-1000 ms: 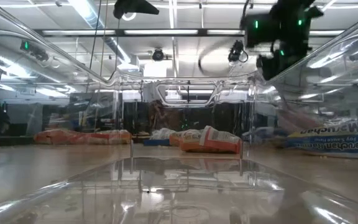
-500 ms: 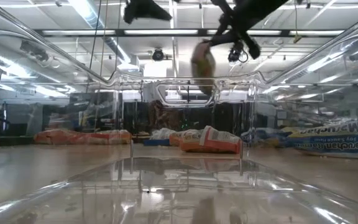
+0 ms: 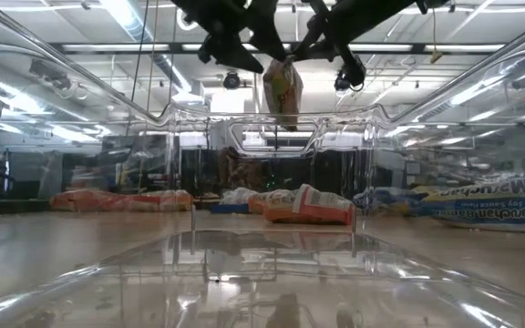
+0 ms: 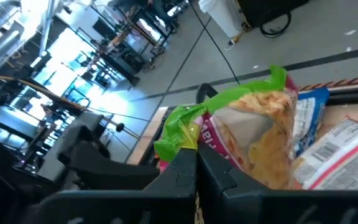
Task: Sort Maruchan noodles
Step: Put the green noodle pack into the left transparent bin
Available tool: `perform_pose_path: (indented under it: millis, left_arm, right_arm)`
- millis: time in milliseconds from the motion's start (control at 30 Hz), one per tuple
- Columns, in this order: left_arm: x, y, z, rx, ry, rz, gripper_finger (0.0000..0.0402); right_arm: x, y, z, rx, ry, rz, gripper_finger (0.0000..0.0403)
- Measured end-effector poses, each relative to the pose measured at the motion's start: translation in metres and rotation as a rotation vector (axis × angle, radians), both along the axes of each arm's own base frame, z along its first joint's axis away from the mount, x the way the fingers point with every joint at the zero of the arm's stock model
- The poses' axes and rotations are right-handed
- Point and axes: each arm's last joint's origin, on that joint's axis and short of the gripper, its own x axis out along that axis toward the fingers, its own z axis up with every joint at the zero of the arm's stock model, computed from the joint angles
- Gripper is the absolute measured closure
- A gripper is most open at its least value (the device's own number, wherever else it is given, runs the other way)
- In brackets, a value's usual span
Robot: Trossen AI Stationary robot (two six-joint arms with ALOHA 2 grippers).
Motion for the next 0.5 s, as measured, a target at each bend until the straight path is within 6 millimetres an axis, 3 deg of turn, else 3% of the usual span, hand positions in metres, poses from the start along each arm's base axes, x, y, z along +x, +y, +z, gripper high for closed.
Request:
perform_pose_path:
  millis: [200,500]
  left_arm:
    - [0.018,0.019,-0.008,0.03,-0.065,-0.007,0.0092]
    - [0.016,0.043,-0.007,0.062,-0.051,0.011,0.0092]
  right_arm:
    - [0.0,-0.001,0.001,-0.011,-0.009,-0.03,0.0398]
    - [-0.005,0.001,0.007,-0.034,-0.013,-0.036,0.0398]
